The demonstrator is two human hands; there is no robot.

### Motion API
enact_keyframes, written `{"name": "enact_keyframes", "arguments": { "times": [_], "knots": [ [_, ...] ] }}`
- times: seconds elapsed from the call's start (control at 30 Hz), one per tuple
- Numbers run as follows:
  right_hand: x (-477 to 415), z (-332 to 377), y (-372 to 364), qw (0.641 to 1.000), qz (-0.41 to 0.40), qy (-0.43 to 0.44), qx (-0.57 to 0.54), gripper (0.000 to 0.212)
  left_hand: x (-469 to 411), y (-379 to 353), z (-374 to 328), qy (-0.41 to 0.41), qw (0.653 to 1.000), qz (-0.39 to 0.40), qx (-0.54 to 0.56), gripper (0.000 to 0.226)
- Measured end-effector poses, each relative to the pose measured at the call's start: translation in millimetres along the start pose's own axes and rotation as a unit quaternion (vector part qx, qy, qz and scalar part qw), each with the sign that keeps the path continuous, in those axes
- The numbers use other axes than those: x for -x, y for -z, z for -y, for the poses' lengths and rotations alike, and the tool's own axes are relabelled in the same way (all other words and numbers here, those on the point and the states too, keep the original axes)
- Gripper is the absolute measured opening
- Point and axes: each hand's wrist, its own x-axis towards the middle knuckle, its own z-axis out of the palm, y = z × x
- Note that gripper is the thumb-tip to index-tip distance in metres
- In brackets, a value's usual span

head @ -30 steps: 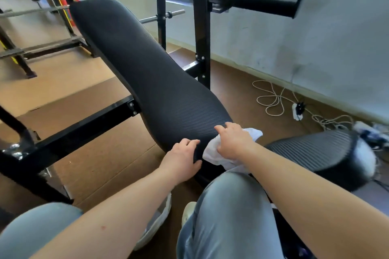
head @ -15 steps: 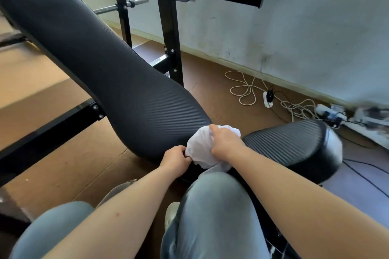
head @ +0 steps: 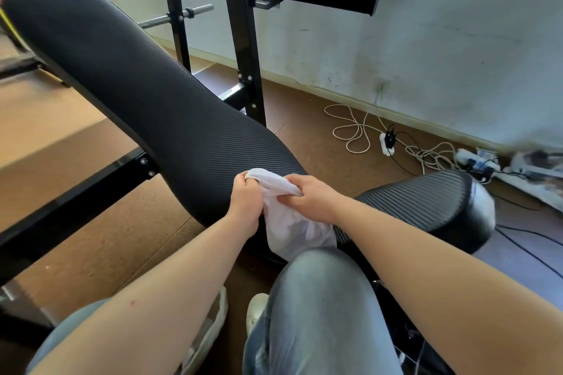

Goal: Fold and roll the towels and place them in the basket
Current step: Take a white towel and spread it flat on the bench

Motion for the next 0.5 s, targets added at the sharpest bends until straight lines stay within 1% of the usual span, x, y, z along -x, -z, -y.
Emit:
{"name": "enact_keyframes", "arguments": {
  "times": [0.07, 0.13, 0.2, 0.23, 0.3, 0.33, 0.37, 0.43, 0.47, 0.5],
  "knots": [
    [3.1, 8.4, 3.6, 0.999, 0.033, -0.003, -0.031, 0.020, 0.5, 5.6, -8.5, -0.028, 0.998, -0.010, -0.052, 0.025],
    [6.5, 10.7, 9.3, 0.996, 0.038, -0.020, -0.080, 0.017, 0.7, 13.8, -13.2, -0.058, 0.991, -0.010, -0.119, 0.023],
    [9.2, 8.8, 15.6, 0.994, 0.023, -0.043, -0.101, 0.022, 1.7, 21.1, -13.1, -0.033, 0.986, 0.004, -0.162, 0.022],
    [8.8, 5.8, 18.4, 0.996, 0.007, -0.054, -0.076, 0.024, 2.0, 23.5, -11.2, -0.010, 0.985, 0.015, -0.172, 0.022],
    [5.8, -1.9, 20.8, 0.997, -0.030, -0.062, 0.040, 0.023, 6.2, 25.3, -6.4, 0.034, 0.980, 0.049, -0.191, 0.024],
    [4.0, -4.8, 20.6, 0.992, -0.058, -0.065, 0.096, 0.021, 10.6, 24.5, -4.6, 0.049, 0.970, 0.074, -0.226, 0.030],
    [3.0, -5.8, 20.9, 0.985, -0.095, -0.064, 0.127, 0.020, 14.5, 23.5, -2.1, 0.055, 0.951, 0.107, -0.284, 0.037],
    [1.8, -5.3, 22.7, 0.970, -0.179, -0.073, 0.146, 0.020, 22.3, 19.3, 5.4, 0.069, 0.905, 0.180, -0.380, 0.047],
    [1.9, -4.2, 23.8, 0.960, -0.219, -0.080, 0.157, 0.021, 24.7, 16.4, 9.1, 0.074, 0.893, 0.196, -0.399, 0.046],
    [3.0, -2.3, 25.0, 0.951, -0.246, -0.085, 0.165, 0.022, 26.4, 13.7, 11.6, 0.073, 0.891, 0.196, -0.402, 0.043]
  ]
}}
